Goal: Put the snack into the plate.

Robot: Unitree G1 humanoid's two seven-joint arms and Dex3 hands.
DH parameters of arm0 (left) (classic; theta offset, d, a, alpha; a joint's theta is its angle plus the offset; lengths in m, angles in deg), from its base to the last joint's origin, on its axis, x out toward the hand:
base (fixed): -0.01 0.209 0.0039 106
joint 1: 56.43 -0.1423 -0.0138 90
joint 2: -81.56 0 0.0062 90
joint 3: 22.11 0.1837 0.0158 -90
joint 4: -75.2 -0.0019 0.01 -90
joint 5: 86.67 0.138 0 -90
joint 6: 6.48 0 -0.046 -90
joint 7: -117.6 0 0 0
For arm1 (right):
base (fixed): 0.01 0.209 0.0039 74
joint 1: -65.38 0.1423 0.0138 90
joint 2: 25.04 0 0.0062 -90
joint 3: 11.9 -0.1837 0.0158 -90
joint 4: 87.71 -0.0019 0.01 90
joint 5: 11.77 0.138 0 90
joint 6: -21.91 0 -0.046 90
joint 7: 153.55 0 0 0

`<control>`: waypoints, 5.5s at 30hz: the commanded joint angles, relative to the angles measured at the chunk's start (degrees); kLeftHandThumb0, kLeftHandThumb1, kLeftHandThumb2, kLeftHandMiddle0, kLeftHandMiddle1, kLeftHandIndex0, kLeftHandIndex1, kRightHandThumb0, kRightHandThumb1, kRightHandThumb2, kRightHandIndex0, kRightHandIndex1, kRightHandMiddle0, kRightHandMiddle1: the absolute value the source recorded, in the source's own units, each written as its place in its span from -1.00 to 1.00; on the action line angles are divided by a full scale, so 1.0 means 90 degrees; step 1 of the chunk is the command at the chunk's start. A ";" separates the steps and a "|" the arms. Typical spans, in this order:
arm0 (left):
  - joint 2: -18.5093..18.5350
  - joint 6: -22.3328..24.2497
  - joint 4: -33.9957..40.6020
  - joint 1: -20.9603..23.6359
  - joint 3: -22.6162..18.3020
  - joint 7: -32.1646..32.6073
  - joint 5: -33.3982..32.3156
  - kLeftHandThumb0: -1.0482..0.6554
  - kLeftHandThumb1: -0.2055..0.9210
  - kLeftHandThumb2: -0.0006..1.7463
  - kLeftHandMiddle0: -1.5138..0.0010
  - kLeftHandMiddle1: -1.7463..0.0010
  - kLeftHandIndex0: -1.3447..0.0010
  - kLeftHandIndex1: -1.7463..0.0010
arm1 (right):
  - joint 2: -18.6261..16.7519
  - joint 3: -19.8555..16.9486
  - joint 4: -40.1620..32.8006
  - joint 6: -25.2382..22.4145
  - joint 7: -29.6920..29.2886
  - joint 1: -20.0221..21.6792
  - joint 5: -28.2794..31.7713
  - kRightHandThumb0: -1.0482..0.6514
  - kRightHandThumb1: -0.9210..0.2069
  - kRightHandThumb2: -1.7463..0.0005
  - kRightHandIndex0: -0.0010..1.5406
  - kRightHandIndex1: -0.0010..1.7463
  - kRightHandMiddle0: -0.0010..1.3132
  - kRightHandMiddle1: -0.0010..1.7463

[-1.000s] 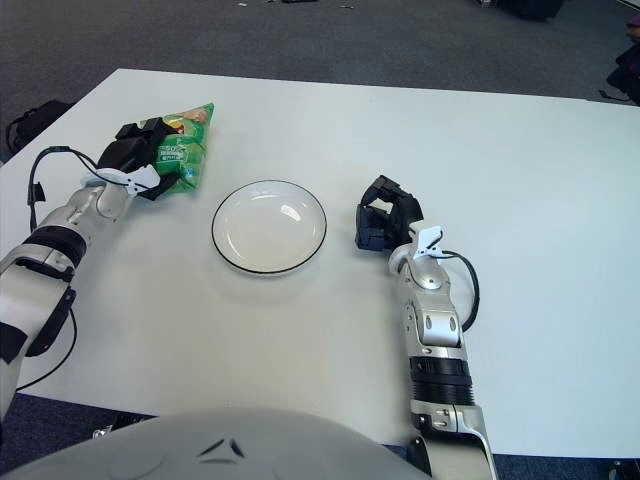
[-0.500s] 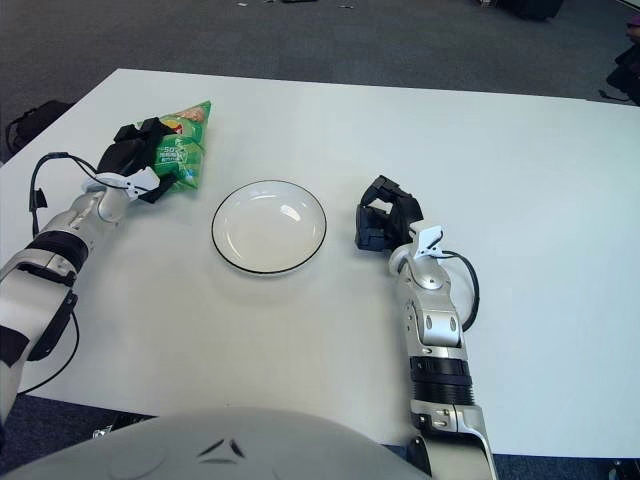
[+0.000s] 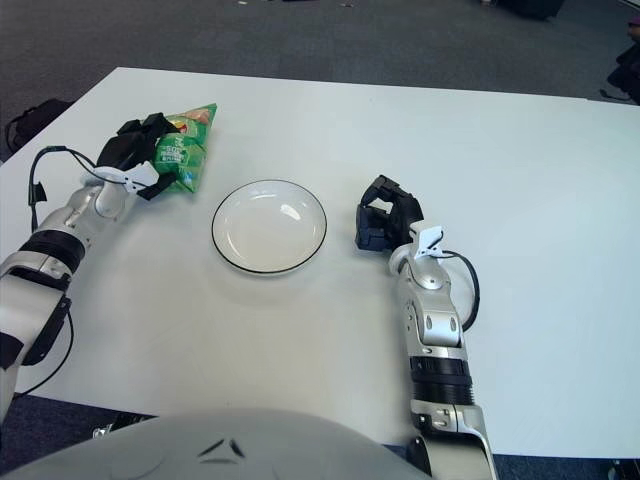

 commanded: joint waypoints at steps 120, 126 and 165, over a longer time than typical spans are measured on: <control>-0.0772 -0.1477 0.5255 -0.2806 -0.0341 -0.3200 -0.0344 0.23 -0.57 0.86 -0.12 -0.92 0.12 -1.00 | 0.0025 0.0218 0.0325 -0.0498 -0.0101 -0.0356 -0.0180 -0.35 0.15 -0.57 0.44 1.00 -0.01 1.00; -0.0580 -0.1893 0.4879 -0.2716 -0.0191 -0.2976 0.0065 0.23 -0.56 0.86 -0.09 -0.95 0.12 -1.00 | 0.0034 0.0213 0.0312 -0.0503 -0.0081 -0.0360 -0.0172 -0.35 0.15 -0.56 0.44 1.00 -0.01 1.00; 0.0908 -0.1340 0.6659 -0.2845 -0.0075 -0.4849 -0.1048 -0.75 0.61 -0.40 0.99 0.91 1.00 0.72 | 0.0017 0.0200 0.0461 -0.0468 -0.0057 -0.0273 -0.0164 -0.35 0.14 -0.56 0.43 1.00 -0.02 1.00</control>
